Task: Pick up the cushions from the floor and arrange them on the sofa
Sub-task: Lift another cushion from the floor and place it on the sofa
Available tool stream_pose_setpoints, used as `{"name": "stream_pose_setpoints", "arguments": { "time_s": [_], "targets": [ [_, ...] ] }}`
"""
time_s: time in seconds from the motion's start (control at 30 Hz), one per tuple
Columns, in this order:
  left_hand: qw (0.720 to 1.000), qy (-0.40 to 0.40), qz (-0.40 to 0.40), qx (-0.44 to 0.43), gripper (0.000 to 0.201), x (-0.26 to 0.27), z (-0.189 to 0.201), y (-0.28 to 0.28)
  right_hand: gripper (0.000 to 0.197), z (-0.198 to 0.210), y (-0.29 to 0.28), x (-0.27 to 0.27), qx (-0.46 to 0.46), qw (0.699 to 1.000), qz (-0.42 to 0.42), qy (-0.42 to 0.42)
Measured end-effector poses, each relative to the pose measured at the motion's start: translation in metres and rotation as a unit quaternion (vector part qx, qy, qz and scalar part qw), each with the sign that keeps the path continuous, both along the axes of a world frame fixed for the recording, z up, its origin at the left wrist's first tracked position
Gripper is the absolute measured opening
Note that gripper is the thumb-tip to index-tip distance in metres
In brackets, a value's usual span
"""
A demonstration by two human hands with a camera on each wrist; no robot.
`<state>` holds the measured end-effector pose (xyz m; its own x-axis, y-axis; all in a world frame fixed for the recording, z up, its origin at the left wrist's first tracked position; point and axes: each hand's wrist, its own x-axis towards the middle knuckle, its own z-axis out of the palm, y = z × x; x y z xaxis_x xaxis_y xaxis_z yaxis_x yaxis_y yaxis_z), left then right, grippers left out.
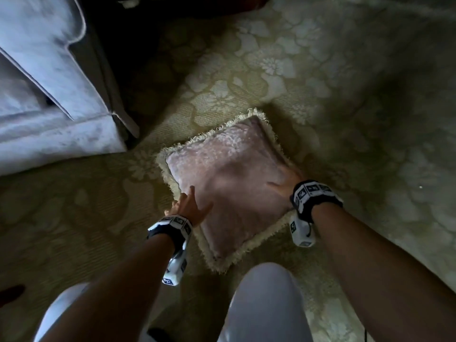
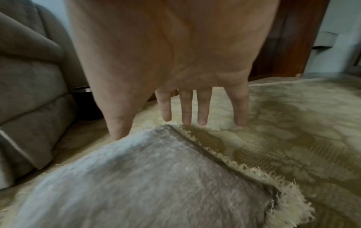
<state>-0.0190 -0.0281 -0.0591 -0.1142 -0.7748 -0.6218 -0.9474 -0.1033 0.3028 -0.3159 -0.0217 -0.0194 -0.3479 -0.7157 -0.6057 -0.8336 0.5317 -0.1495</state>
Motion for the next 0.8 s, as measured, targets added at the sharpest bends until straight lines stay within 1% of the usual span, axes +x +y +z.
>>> {"name": "stream_pose_setpoints", "arguments": {
  "time_s": [0.03,0.1,0.17,0.27,0.33,0.43,0.47,0.53,0.6,0.67,0.73,0.8],
  "targets": [
    [1.0,0.0,0.013,0.005,0.096,-0.001,-0.017,-0.001,0.114,-0.018,-0.001,-0.009,0.0,1.0,-0.01,-0.005],
    [0.999,0.002,0.04,0.013,0.1,-0.004,-0.046,0.001,0.115,-0.052,0.003,-0.025,0.012,0.999,-0.034,-0.002],
    [0.996,0.023,0.075,0.037,0.105,-0.004,-0.069,0.004,0.114,-0.072,0.012,-0.031,0.026,0.998,-0.055,0.007],
    [0.99,0.058,0.118,0.055,0.115,-0.002,-0.098,0.011,0.103,-0.095,0.025,-0.036,0.029,0.997,-0.067,0.037],
    [0.984,0.068,0.145,0.073,0.119,-0.002,-0.109,0.021,0.105,-0.108,0.032,-0.038,0.021,0.996,-0.078,0.033],
    [0.963,0.082,0.222,0.127,0.127,-0.007,-0.116,0.035,0.118,-0.124,0.039,-0.043,0.005,0.991,-0.132,0.019],
    [0.955,0.098,0.242,0.142,0.131,-0.009,-0.118,0.037,0.121,-0.127,0.04,-0.044,0.009,0.988,-0.155,0.015],
    [0.935,0.161,0.282,0.144,0.143,-0.015,-0.131,0.042,0.125,-0.133,0.041,-0.049,0.012,0.984,-0.178,0.014],
    [0.917,0.198,0.317,0.137,0.142,-0.019,-0.146,0.043,0.128,-0.14,0.041,-0.055,0.008,0.984,-0.179,0.013],
    [0.903,0.211,0.35,0.133,0.134,-0.024,-0.144,0.041,0.13,-0.143,0.04,-0.059,-0.003,0.985,-0.171,0.022],
    [0.898,0.208,0.364,0.133,0.12,-0.027,-0.14,0.039,0.134,-0.145,0.038,-0.061,-0.012,0.983,-0.18,0.021],
    [0.903,0.192,0.355,0.149,0.111,-0.029,-0.14,0.037,0.145,-0.154,0.033,-0.067,-0.031,0.979,-0.2,0.008]
  ]
}}
